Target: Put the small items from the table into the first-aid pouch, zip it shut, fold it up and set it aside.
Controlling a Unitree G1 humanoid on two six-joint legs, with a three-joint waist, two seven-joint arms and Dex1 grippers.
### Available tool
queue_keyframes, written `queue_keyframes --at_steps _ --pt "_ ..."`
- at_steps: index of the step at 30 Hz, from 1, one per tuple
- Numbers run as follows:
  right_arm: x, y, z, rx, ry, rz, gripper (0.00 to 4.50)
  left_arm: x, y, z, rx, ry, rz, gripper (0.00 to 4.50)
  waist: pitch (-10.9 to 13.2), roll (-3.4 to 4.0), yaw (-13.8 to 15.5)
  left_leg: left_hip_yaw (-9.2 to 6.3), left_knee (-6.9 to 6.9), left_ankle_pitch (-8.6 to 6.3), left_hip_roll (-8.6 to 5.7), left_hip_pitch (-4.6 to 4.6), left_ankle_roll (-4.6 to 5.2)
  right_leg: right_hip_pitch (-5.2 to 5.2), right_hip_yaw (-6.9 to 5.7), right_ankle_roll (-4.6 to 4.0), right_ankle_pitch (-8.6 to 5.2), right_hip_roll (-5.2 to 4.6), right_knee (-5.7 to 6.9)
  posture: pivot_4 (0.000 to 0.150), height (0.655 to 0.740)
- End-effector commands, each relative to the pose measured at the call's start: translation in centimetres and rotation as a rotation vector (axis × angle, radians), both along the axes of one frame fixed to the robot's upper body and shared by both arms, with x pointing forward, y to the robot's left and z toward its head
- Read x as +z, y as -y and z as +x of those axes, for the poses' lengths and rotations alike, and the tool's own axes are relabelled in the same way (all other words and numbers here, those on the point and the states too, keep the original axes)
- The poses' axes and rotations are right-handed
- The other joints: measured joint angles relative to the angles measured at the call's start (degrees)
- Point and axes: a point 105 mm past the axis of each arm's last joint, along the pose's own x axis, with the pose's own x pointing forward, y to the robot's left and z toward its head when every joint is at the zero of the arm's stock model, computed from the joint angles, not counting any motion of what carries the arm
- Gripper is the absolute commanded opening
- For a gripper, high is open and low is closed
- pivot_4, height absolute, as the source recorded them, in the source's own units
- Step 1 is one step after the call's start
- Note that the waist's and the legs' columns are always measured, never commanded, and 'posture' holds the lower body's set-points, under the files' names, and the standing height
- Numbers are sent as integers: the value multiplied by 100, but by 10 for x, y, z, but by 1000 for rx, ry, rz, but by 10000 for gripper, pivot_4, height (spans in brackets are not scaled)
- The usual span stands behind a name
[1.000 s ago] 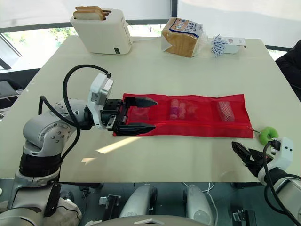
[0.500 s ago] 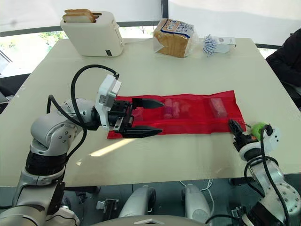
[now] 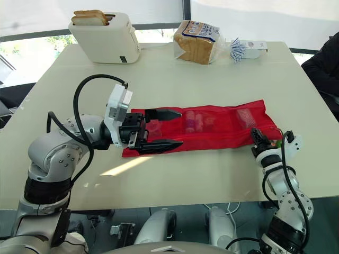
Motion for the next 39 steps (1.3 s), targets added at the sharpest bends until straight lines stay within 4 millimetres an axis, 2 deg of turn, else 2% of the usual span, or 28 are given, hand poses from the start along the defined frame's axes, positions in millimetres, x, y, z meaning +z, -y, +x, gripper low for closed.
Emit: queue_keyframes --at_steps 1,2,6,8,11,13,17,20,24,25,26,28,30,32,34,37,39 --pt "25 11 0 -17 101 -147 1782 15 -4 0 21 24 -65 45000 3 6 5 0 0 0 0 0 0 0 0 0 0 0 0 1500 7400" --pt "33 13 -1 -16 128 -197 312 16 -5 2 34 20 -86 45000 4 7 7 2 0 0 -1 0 0 0 1 0 0 -2 0 1500 7400" --pt "70 12 -14 70 238 -438 312 16 -13 11 113 28 -108 45000 8 12 16 1 0 0 -5 -2 0 -1 2 1 0 -5 -1 1500 7400" --pt "83 -1 -18 169 281 -591 312 12 -22 17 154 27 -96 45000 11 15 7 3 0 0 -4 -1 0 -2 4 1 -1 -4 -1 1500 7400" --pt "92 -38 -23 361 355 -696 312 9 -35 24 204 23 -92 45000 11 12 -18 7 -6 0 1 7 0 -2 10 2 -1 5 -1 1500 7400" --pt "84 -65 -27 500 365 -782 312 10 -43 24 213 27 -88 45000 12 11 -26 4 -6 0 7 7 0 -2 9 3 -2 13 -1 1500 7400" --pt "54 -103 -26 674 343 -868 312 10 -55 21 247 16 -83 45000 16 0 0 6 -7 0 13 4 0 -6 9 2 -2 14 -5 1500 7400" --pt "32 -120 -24 763 329 -945 312 8 -62 19 277 8 -76 45000 21 -14 17 4 -5 0 6 0 0 -6 6 2 -1 3 -6 1500 7400" --pt "-6 -129 -24 912 249 -1056 312 2 -67 15 306 -8 -63 45000 23 -33 16 0 -1 0 5 0 0 -5 5 2 -1 -4 -6 1500 7400" --pt "-10 -128 -26 944 249 -1073 3273 0 -68 13 313 -13 -62 45000 23 -33 17 -1 -2 0 6 0 -1 -5 3 2 0 -5 -6 1500 7400" --pt "-12 -127 -26 960 251 -1080 3273 -1 -69 13 318 -16 -61 45000 23 -36 22 -1 -2 0 6 0 -1 -5 2 1 0 -5 -6 1500 7400" --pt "-8 -120 -25 959 263 -1107 11342 -3 -70 11 327 -20 -55 45000 23 -37 25 -4 -2 0 6 0 -1 -2 -4 1 -1 -5 -6 1500 7400" --pt "-4 -115 -31 1001 279 -1129 22046 -5 -72 11 340 -30 -56 45000 23 -37 36 -8 -1 0 7 1 -1 0 -4 1 0 -10 -5 1500 7400" --pt "6 -109 -34 1004 311 -1145 29160 -10 -73 10 349 -50 -49 45000 24 -38 50 -9 -1 -1 6 1 -1 1 -6 1 -1 -12 -6 1500 7400" --pt "19 -107 -43 1043 368 -1146 38597 -16 -74 10 353 -67 -41 45000 26 -39 54 -9 -1 -1 5 1 -1 2 -6 2 -1 -16 -6 1500 7400" --pt "40 -107 -58 1100 468 -1167 38597 -23 -77 13 371 -96 -35 45000 32 -49 58 -13 -1 -1 4 0 -1 1 -8 2 -1 -19 -6 1500 7400" --pt "52 -99 -57 1066 501 -1240 38597 -27 -81 15 396 -110 -26 45000 34 -52 56 -13 0 -1 6 0 -1 3 -12 2 -1 -17 -6 1500 7400"
